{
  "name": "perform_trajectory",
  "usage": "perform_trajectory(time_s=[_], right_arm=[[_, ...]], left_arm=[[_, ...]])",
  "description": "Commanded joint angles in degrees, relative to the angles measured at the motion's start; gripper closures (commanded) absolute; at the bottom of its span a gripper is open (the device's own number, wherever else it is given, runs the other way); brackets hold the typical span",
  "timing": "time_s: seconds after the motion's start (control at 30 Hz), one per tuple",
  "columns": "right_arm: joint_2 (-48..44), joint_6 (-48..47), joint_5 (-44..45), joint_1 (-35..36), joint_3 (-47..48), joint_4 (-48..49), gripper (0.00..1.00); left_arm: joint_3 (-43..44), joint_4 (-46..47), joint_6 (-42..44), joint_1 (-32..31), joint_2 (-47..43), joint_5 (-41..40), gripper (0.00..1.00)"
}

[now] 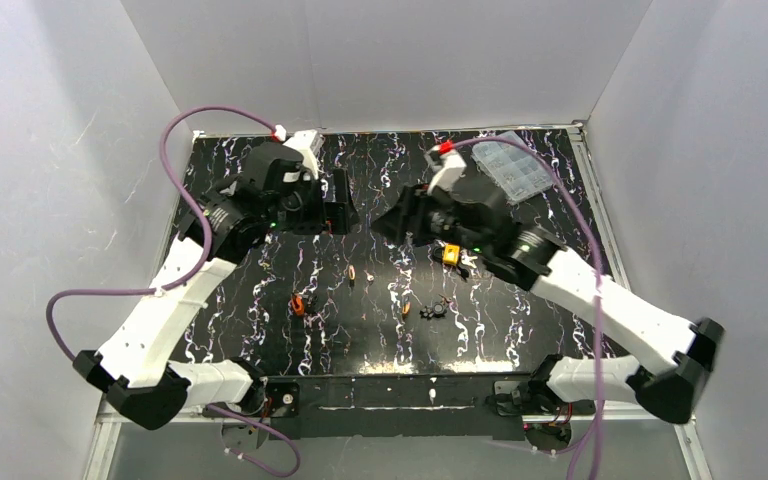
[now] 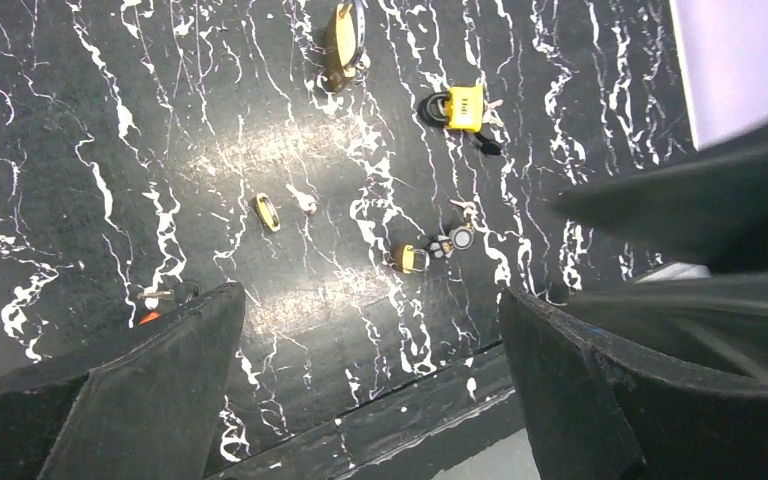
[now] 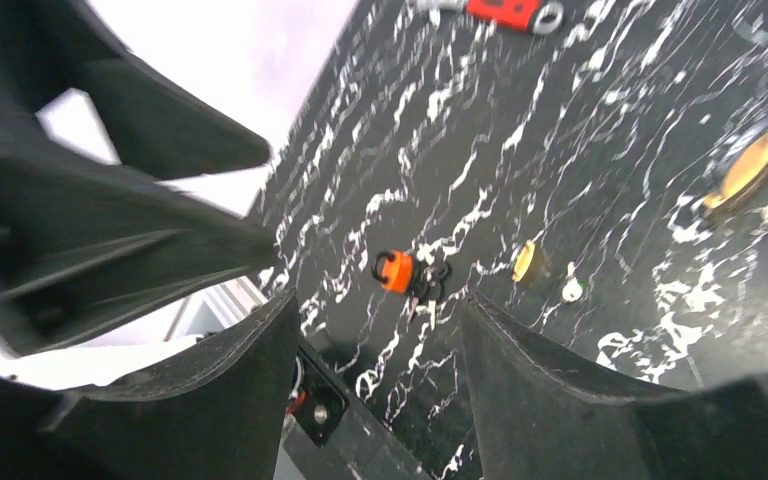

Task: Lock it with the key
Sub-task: Reset both arms

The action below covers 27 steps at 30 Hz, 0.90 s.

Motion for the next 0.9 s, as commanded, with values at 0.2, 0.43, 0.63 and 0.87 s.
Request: perform_trajectory(time_s=[0.2,0.43,0.63,0.87], right_arm=[[-17.05,-4.77,9.29,-3.37,-3.94,-5.44,0.30],[-20.24,-5.30,8.92,-3.44,-4.11,-7.26,0.29],[-21.12,-6.12,8.83,-3.45,-3.67,-8.63,0.29],[-20.72,-6.96,9.02,-3.44,-3.00,-8.22,0.28]], left_arm=[[6.51,-3.34,4.72,-3.03,3.78,-10.27,0.02],[5.40,-0.17,6.74,-3.01,3.00,-9.23,0.02],[5.43,-0.21,8.09,-3.01,2.95,-10.50,0.02],[5.30,-0.77,8.79,-3.01,3.47,-11.40,0.02]])
